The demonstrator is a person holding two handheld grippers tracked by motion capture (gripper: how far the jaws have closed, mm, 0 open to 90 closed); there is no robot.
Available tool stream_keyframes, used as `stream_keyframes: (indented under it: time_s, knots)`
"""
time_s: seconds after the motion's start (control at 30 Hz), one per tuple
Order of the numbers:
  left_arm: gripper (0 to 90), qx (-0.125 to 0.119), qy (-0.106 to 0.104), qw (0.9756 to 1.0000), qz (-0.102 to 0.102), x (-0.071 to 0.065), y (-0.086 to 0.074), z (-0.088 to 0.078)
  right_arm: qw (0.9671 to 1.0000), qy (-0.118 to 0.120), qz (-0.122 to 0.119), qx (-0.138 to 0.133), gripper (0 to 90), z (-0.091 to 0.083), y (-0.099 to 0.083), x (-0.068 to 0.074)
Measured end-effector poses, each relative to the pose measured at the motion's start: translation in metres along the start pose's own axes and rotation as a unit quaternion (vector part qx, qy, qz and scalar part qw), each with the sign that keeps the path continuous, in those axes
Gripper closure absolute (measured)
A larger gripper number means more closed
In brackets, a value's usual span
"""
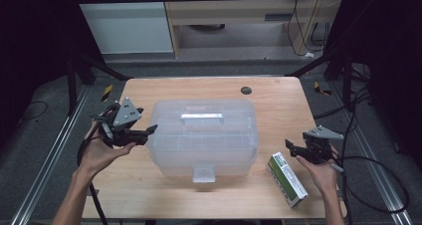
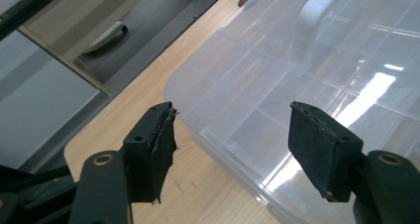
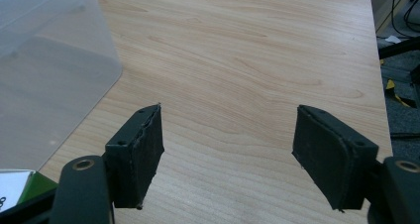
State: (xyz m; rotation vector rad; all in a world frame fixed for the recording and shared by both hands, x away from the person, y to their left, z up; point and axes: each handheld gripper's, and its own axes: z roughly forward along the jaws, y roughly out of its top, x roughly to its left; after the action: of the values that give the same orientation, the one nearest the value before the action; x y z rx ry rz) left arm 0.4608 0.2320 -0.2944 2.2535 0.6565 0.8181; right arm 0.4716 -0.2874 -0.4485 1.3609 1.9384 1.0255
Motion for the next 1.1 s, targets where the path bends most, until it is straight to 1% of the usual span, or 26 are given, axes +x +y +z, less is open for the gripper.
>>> stream_keyframes:
  time_s: [0.07, 0.1, 0.13, 0.3, 0.37, 0.43, 0.47, 0.67, 0.77, 0.8, 0.83, 0.87, 0.93, 1.0, 1.03, 1.1]
  knots:
    - [33.2, 0.003, 0.000, 0.9999, 0.015, -0.004, 0.006, 0.001, 1.0000, 0.000, 0.000, -0.001, 27.6, 0.000, 0.000, 0.000]
    - [32.7, 0.003, 0.000, 0.9999, 0.015, -0.004, 0.006, 0.001, 1.0000, 0.000, 0.000, -0.001, 27.6, 0.000, 0.000, 0.000]
    - [32.3, 0.003, 0.000, 0.9996, 0.030, -0.007, 0.011, 0.001, 1.0000, 0.000, 0.000, 0.001, 27.6, 0.000, 0.000, 0.000]
    - [31.8, 0.004, -0.004, 0.9986, 0.053, -0.014, 0.025, 0.002, 1.0000, 0.002, -0.003, 0.006, 27.1, 0.002, 0.000, 0.002]
    - [31.8, 0.008, -0.003, 0.9980, 0.062, -0.017, 0.029, 0.003, 1.0000, 0.003, -0.002, 0.007, 27.0, 0.002, 0.000, 0.003]
    - [31.8, 0.007, -0.003, 0.9975, 0.070, -0.019, 0.034, 0.005, 1.0000, 0.005, -0.001, 0.008, 27.0, 0.002, 0.000, 0.004]
    - [31.8, 0.008, -0.002, 0.9970, 0.076, -0.021, 0.035, 0.006, 1.0000, 0.003, -0.005, 0.006, 27.0, 0.002, 0.000, 0.003]
    - [31.8, 0.022, 0.002, 0.9944, 0.103, -0.028, 0.046, 0.010, 1.0000, 0.004, -0.003, 0.004, 27.0, 0.001, 0.000, 0.002]
    - [31.8, 0.025, 0.005, 0.9931, 0.114, -0.032, 0.050, 0.011, 1.0000, 0.004, -0.002, 0.005, 27.0, 0.001, 0.000, 0.002]
    - [31.8, 0.025, 0.005, 0.9931, 0.114, -0.032, 0.050, 0.011, 1.0000, 0.004, -0.002, 0.005, 27.0, 0.001, 0.000, 0.002]
    - [31.8, 0.024, 0.003, 0.9924, 0.121, -0.033, 0.053, 0.011, 1.0000, 0.004, -0.002, 0.006, 27.0, 0.002, 0.000, 0.002]
    - [31.8, 0.024, 0.003, 0.9924, 0.121, -0.033, 0.053, 0.011, 1.0000, 0.004, -0.002, 0.006, 27.0, 0.002, 0.000, 0.002]
    - [31.8, 0.029, 0.003, 0.9910, 0.130, -0.036, 0.057, 0.012, 1.0000, 0.004, -0.003, 0.006, 27.0, 0.002, 0.000, 0.003]
    - [31.8, 0.031, 0.004, 0.9902, 0.136, -0.039, 0.059, 0.014, 1.0000, 0.004, -0.003, 0.007, 27.0, 0.002, 0.000, 0.002]
    - [31.8, 0.031, 0.004, 0.9902, 0.136, -0.039, 0.059, 0.014, 1.0000, 0.004, -0.003, 0.007, 27.0, 0.002, 0.000, 0.002]
    - [31.8, 0.036, 0.004, 0.9879, 0.150, -0.041, 0.062, 0.016, 0.9999, 0.005, -0.002, 0.008, 26.9, 0.002, 0.000, 0.003]
